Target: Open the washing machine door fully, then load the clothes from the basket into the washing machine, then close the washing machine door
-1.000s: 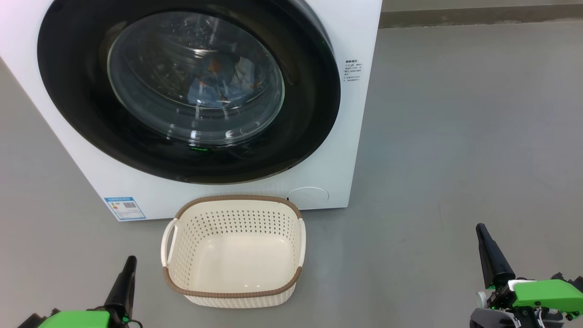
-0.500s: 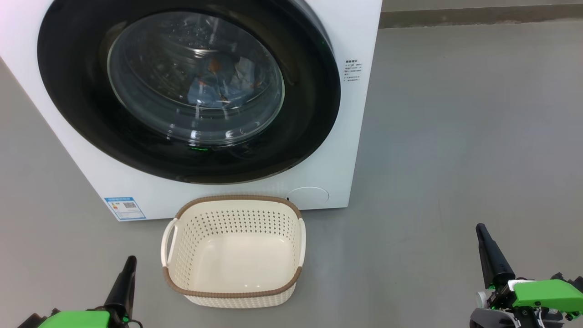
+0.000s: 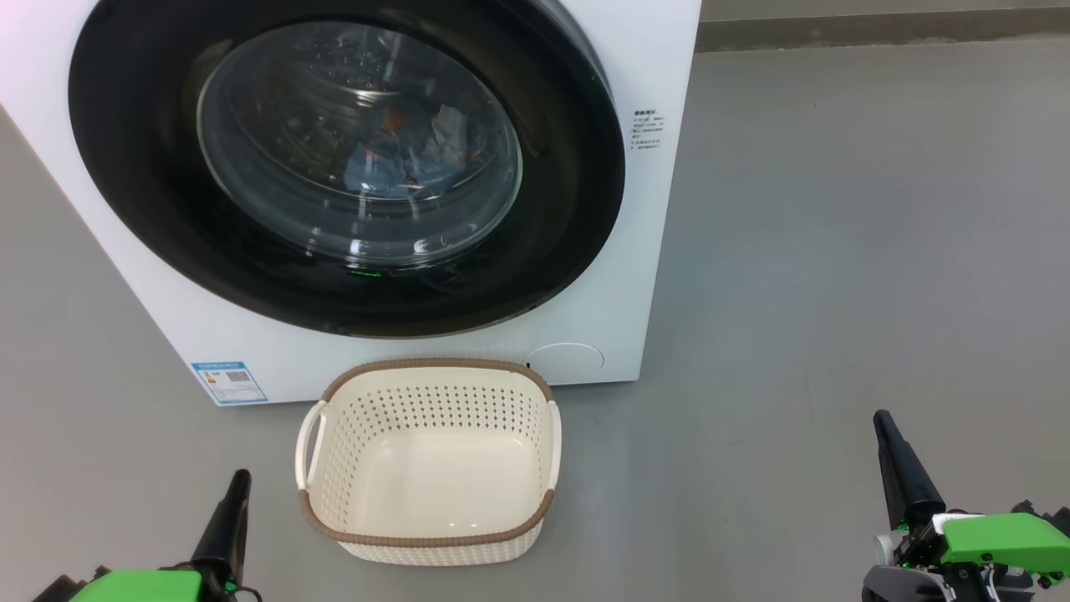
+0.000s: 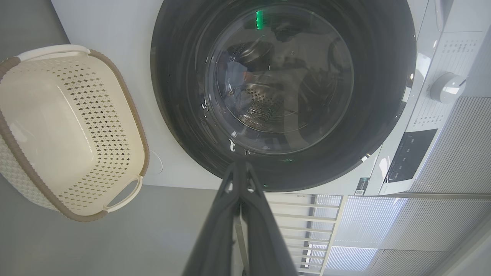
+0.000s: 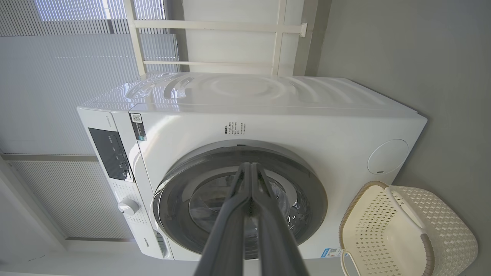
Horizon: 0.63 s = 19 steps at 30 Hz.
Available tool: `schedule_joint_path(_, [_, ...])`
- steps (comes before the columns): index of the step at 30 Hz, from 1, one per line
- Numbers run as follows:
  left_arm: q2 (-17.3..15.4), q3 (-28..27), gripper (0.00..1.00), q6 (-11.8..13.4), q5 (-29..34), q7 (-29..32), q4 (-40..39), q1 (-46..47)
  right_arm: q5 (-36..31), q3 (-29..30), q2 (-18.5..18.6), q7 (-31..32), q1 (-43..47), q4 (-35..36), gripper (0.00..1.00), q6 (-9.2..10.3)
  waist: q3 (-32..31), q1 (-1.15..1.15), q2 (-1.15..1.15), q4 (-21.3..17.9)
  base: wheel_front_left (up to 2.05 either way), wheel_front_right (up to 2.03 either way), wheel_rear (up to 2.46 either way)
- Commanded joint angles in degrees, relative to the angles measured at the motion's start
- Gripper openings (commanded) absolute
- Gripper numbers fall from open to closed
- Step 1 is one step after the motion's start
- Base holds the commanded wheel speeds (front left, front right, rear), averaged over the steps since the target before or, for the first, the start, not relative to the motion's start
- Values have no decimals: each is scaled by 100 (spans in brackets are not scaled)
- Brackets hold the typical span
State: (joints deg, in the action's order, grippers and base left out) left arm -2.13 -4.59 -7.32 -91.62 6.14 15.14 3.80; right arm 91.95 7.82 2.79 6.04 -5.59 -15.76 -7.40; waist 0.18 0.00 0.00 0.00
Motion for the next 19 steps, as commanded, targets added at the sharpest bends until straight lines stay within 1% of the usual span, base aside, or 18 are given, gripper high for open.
schedule_joint_path(1, [-75, -196, 0, -17, -52, 37, -110, 239, 18, -126, 11, 48, -59, 174, 0, -9, 0, 0, 0, 0, 0, 0, 0])
schedule_joint_path(19, [-75, -195, 0, -17, -53, 36, -110, 239, 18, -125, 11, 48, -59, 174, 0, -9, 0, 0, 0, 0, 0, 0, 0])
